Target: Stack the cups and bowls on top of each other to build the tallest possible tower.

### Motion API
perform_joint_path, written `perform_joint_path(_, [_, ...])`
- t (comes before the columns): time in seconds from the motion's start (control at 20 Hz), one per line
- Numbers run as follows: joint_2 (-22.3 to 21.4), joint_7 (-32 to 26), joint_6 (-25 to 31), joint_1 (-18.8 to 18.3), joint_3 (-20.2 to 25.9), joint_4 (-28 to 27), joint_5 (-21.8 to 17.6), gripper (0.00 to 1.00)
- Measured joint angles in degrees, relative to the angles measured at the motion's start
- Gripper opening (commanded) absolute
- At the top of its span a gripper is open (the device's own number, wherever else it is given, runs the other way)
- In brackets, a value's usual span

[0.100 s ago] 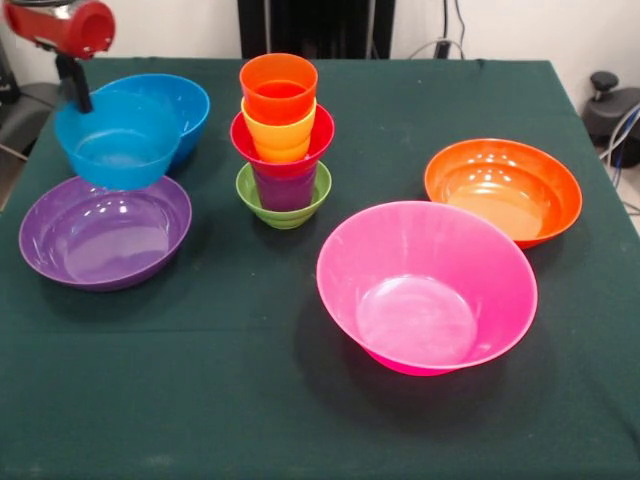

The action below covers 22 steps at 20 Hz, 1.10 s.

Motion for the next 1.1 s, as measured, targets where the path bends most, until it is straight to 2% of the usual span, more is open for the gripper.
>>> perform_joint_path(0.55, [-0.14, 0.0, -1.44, 2.69, 0.1, 5.52, -0.22, 0.0])
perform_joint_path(0.85, [-0.8, 0.0, -3.93, 1.42, 0.26, 7.94, -0.23, 0.0])
perform_joint_path(1.1, [-1.48, 0.0, -5.0, -1.28, 0.35, 9.01, -0.23, 0.0])
